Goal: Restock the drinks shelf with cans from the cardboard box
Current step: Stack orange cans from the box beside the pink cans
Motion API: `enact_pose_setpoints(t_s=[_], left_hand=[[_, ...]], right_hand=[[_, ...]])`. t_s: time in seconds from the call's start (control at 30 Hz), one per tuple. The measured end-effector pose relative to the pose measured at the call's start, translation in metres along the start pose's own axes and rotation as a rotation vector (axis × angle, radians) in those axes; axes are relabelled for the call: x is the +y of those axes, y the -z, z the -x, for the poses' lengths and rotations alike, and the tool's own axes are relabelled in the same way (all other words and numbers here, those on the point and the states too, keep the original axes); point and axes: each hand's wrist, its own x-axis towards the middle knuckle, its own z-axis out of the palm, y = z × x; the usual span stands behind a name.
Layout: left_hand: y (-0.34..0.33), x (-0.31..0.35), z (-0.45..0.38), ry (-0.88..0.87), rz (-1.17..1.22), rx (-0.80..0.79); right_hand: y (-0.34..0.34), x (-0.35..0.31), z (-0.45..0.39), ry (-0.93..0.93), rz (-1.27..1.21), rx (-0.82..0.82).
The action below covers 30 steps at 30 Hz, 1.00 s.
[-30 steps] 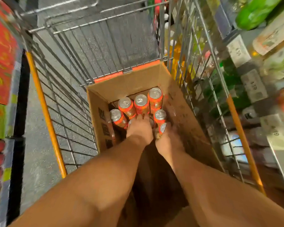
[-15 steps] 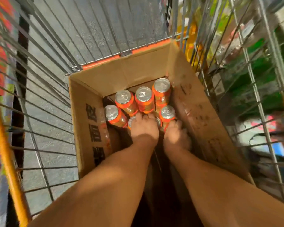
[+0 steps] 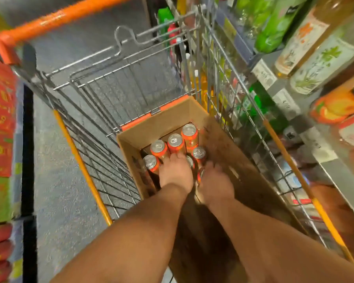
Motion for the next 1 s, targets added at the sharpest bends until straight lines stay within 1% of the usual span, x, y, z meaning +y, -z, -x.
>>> enact_pose_setpoints(t_s=[0.07, 0.17, 0.27, 0.33, 0.4, 0.47, 0.57, 0.7, 0.77, 0.87, 1.0], left_hand=[[0.019, -0.007, 0.018, -0.051, 0.038, 0.010], [0.049, -0.016, 0.054, -0.150, 0.119, 0.035], [0.092, -0.024, 0.099, -0.252, 0.200, 0.044], [0.127, -0.026, 0.130, -0.337, 0.274, 0.060], [0.165, -0.022, 0.160, -0.443, 0.333, 0.099], [0.204, -0.009, 0.192, -0.527, 0.411, 0.145], [0.257, 0.022, 0.241, -0.668, 0.464, 0.166], [0.307, 0.072, 0.314, -0.826, 0.587, 0.203], [0.325, 0.095, 0.353, -0.886, 0.633, 0.195], [0.342, 0.126, 0.408, -1.016, 0.686, 0.141], [0.361, 0.158, 0.479, -1.191, 0.757, 0.059]], right_hand=[[0.019, -0.010, 0.031, -0.051, -0.106, 0.061], [0.056, -0.023, 0.083, -0.200, -0.323, 0.166], [0.093, -0.036, 0.144, -0.222, -0.317, 0.220], [0.123, -0.044, 0.188, -0.377, -0.417, 0.295], [0.155, -0.047, 0.230, -0.455, -0.562, 0.419], [0.190, -0.041, 0.272, -0.456, -0.602, 0.559], [0.242, -0.025, 0.336, -0.499, -0.671, 0.773], [0.294, -0.004, 0.421, -0.572, -0.714, 0.976], [0.313, 0.008, 0.463, -0.607, -0.744, 1.070], [0.336, 0.023, 0.522, -0.673, -0.817, 1.191], [0.359, 0.044, 0.591, -0.672, -0.830, 1.360]])
